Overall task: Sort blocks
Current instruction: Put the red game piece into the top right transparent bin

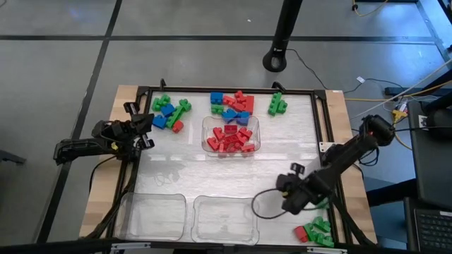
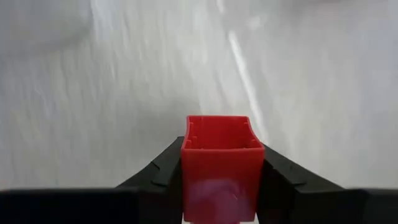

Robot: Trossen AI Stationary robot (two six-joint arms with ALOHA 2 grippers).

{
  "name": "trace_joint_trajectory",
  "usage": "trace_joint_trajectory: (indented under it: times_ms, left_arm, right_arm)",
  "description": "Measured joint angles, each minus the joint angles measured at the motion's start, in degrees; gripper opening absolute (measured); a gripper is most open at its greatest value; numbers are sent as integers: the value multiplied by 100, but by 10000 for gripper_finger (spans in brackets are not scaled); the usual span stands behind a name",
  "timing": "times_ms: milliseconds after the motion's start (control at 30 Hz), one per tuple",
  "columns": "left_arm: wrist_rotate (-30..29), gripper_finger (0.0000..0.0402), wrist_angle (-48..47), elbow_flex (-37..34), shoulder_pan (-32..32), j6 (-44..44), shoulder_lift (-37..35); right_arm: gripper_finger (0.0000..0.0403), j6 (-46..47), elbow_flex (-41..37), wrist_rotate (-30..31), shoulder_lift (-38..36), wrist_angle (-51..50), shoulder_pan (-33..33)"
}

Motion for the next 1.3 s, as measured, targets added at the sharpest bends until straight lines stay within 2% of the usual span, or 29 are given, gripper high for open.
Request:
trace_joint_trajectory:
  times_ms: [200, 500, 733, 967, 1067, 1300]
  left_arm:
    - [0, 6, 2, -2, 2, 15, -2]
    - [0, 6, 4, -2, 1, 26, -2]
    - [0, 6, 4, -1, 2, 26, -2]
    - [0, 6, 6, -2, 2, 18, -1]
    - [0, 6, 7, 0, 1, 13, -1]
    - [0, 6, 0, -2, 0, 11, -2]
  right_arm:
    - [140, -1749, 567, 412, 0, 91, -1014]
    - [140, -4209, 711, 353, 0, 1497, -2639]
    - [141, -5241, 712, 402, 76, 2295, -3474]
    - [144, -5529, 714, 551, 196, 2785, -3756]
    - [166, -5616, 714, 560, 238, 2866, -3760]
    - [280, -5682, 711, 491, 219, 2804, -3740]
